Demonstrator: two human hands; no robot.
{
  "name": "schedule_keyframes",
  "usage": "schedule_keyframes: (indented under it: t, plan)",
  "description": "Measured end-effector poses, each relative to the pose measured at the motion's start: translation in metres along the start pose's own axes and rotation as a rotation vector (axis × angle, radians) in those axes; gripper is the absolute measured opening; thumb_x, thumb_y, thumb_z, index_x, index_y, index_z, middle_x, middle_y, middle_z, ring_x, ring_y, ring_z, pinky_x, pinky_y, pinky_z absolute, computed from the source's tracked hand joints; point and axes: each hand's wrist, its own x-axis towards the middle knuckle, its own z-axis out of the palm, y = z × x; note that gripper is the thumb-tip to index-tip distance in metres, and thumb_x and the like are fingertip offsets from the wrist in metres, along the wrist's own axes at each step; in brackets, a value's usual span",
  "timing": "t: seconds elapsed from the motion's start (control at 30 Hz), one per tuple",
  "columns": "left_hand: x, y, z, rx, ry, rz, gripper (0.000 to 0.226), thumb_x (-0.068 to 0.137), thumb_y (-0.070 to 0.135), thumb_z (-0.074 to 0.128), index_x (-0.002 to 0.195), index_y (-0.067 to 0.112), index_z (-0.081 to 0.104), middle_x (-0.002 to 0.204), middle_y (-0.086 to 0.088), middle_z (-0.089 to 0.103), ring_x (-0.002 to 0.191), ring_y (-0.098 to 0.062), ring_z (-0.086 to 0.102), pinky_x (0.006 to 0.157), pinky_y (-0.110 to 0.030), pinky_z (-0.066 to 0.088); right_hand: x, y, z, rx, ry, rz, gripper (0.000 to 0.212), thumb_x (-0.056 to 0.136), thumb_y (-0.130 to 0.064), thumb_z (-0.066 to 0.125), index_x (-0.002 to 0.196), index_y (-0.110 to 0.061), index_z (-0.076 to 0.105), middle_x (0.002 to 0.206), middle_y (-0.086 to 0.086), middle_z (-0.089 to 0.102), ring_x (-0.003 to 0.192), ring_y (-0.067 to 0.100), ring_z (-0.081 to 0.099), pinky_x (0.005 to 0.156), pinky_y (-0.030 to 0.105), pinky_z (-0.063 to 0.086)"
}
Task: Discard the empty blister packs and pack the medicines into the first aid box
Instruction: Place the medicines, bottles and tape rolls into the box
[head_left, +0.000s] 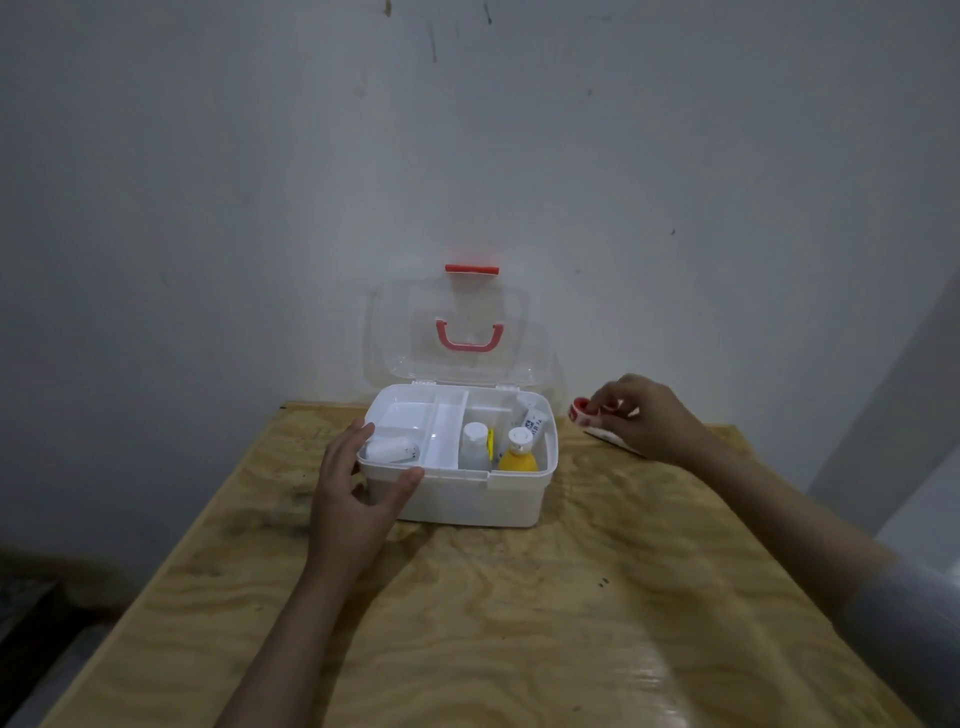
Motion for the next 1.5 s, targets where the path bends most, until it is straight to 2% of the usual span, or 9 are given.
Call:
schedule_keyframes:
  t: [0.33,0.47,0.57,0.73,0.87,1.07,1.23,1.33,1.5]
  plan:
    - [-0.001,0.001,-0.001,-0.006,-0.009,-0.026,0.077,0.066,0.05,0.07,0.135,0.024,0.046,0.139,0.013,0.04,0.125,-0.007,0.04,0.094,-0.04,0.052,0.039,-0.162,0.026,0.055,-0.112,-0.322,0.025,0.078,-0.033,0.071,0.094,-0.014,0.071,0.082,-0.001,0.059,0.07,0.008,0.054,0.064,0.02,0.045]
    - [-0.001,0.0,-0.003,-0.03,-0.025,-0.029,0.078,0.069,0.05,0.073,0.138,0.03,0.042,0.14,0.013,0.04,0.127,-0.007,0.042,0.098,-0.044,0.05,0.068,-0.186,0.079,-0.16,-0.243,-0.281,0.023,0.08,-0.029,0.071,0.093,-0.01,0.07,0.091,0.006,0.068,0.074,0.016,0.053,0.063,0.026,0.039]
    - [-0.002,0.003,-0.005,-0.019,-0.04,-0.027,0.082,0.068,0.055,0.07,0.14,0.032,0.04,0.142,0.012,0.04,0.128,-0.01,0.042,0.097,-0.043,0.051,0.078,-0.191,0.103,-0.267,-0.293,-0.215,0.023,0.083,-0.029,0.066,0.095,-0.01,0.07,0.099,0.011,0.069,0.084,0.024,0.059,0.069,0.033,0.049]
    - [-0.001,-0.002,-0.007,-0.01,-0.054,-0.003,0.081,0.068,0.06,0.07,0.139,0.036,0.04,0.143,0.011,0.041,0.128,-0.008,0.043,0.096,-0.044,0.051,0.071,-0.193,0.096,-0.216,-0.329,-0.205,0.024,0.085,-0.021,0.062,0.107,-0.011,0.069,0.115,0.01,0.066,0.102,0.026,0.061,0.087,0.037,0.052]
    - [0.0,-0.004,-0.006,-0.004,-0.035,-0.013,0.076,0.07,0.05,0.075,0.138,0.034,0.042,0.139,0.015,0.041,0.127,-0.007,0.042,0.096,-0.043,0.051,0.062,-0.17,0.055,-0.057,-0.16,-0.168,0.022,0.086,-0.01,0.06,0.106,-0.013,0.068,0.119,0.007,0.066,0.104,0.02,0.062,0.092,0.034,0.05]
    - [0.0,-0.007,-0.002,-0.024,-0.006,-0.009,0.076,0.068,0.048,0.075,0.136,0.034,0.044,0.137,0.019,0.04,0.126,-0.006,0.043,0.096,-0.039,0.051,0.029,-0.058,0.008,-0.037,0.104,0.085,0.019,0.083,-0.005,0.055,0.094,-0.009,0.071,0.097,0.01,0.072,0.082,0.018,0.062,0.074,0.023,0.044]
    - [0.0,-0.008,-0.001,-0.019,0.006,0.003,0.072,0.069,0.049,0.074,0.133,0.041,0.041,0.136,0.02,0.039,0.127,-0.009,0.044,0.093,-0.037,0.052,-0.014,0.047,0.017,-0.335,-0.098,0.393,0.045,0.086,-0.022,0.057,0.13,-0.019,0.047,0.124,0.014,0.053,0.109,0.032,0.054,0.088,0.042,0.049]
    - [-0.001,-0.007,0.0,-0.004,0.013,0.004,0.07,0.071,0.043,0.076,0.132,0.039,0.042,0.135,0.02,0.039,0.125,-0.009,0.044,0.089,-0.029,0.05,-0.035,0.073,0.031,-0.306,-0.102,0.399,0.043,0.087,-0.02,0.053,0.13,-0.019,0.048,0.122,0.012,0.057,0.108,0.03,0.055,0.085,0.04,0.049]
    - [0.0,-0.006,0.0,0.012,0.012,0.003,0.067,0.072,0.036,0.077,0.132,0.03,0.047,0.135,0.017,0.039,0.123,-0.009,0.043,0.087,-0.027,0.049,-0.052,0.075,0.051,-0.199,0.162,0.314,0.028,0.085,-0.015,0.058,0.112,-0.012,0.061,0.1,0.012,0.058,0.091,0.031,0.057,0.066,0.038,0.05]
